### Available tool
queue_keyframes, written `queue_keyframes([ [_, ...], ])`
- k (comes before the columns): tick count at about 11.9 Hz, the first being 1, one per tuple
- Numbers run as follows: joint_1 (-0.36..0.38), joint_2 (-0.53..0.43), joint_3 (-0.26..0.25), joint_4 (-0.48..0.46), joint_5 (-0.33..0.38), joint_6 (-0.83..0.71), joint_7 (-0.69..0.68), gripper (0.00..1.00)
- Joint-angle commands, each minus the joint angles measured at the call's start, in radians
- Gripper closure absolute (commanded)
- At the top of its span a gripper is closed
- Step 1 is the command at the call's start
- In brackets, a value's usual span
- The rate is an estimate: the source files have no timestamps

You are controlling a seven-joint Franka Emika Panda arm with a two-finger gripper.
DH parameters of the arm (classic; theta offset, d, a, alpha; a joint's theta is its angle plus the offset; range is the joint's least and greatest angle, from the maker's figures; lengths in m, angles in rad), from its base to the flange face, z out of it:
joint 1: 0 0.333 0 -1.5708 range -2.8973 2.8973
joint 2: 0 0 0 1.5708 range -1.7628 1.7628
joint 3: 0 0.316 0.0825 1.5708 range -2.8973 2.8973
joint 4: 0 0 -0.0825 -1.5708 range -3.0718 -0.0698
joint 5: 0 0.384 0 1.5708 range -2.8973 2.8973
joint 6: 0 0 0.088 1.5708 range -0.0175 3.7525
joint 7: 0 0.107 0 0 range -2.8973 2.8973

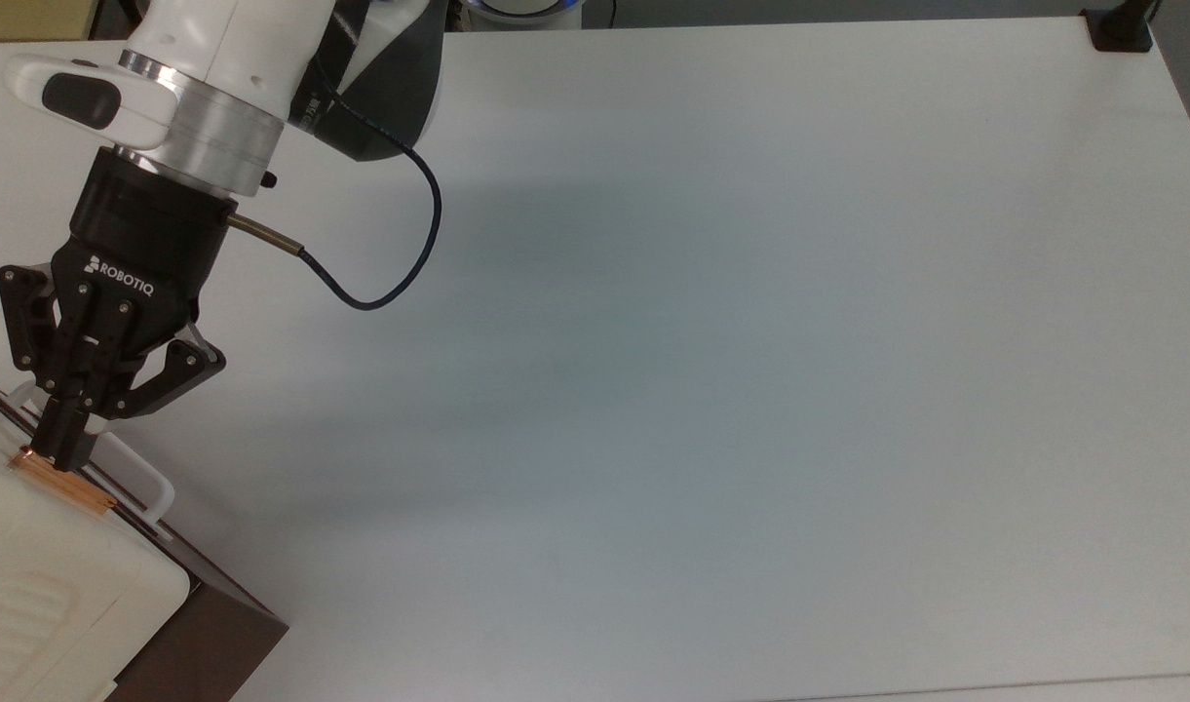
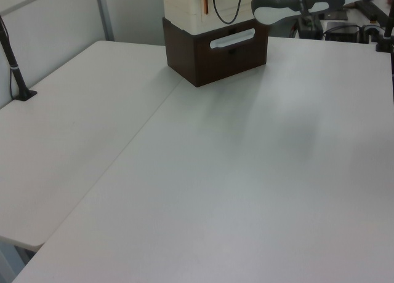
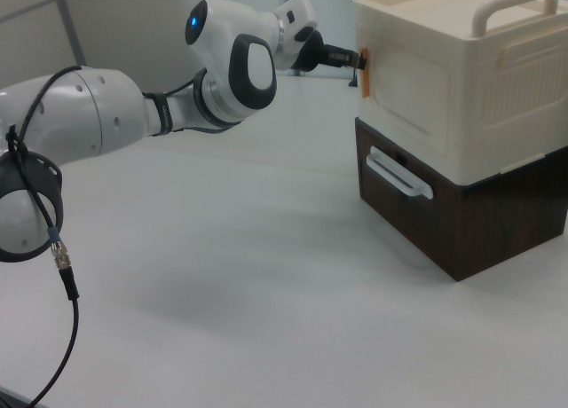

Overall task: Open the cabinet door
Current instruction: 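Close the gripper on the orange door tab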

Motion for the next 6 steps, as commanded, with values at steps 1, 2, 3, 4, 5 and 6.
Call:
queue_keyframes([
  [1,-0.009,0.008,-0.017,0.011,-0.039,0.009,0.037,1.00],
  [2,-0.009,0.008,-0.017,0.011,-0.039,0.009,0.037,1.00],
  [3,-0.006,0.005,-0.017,0.008,-0.039,0.009,0.037,1.00],
  [4,0.000,0.005,-0.017,0.005,-0.039,0.009,0.037,1.00],
  [5,0.001,0.005,-0.017,0.006,-0.037,0.009,0.038,0.99],
  [6,0.001,0.005,-0.017,0.008,-0.037,0.009,0.038,0.91],
])
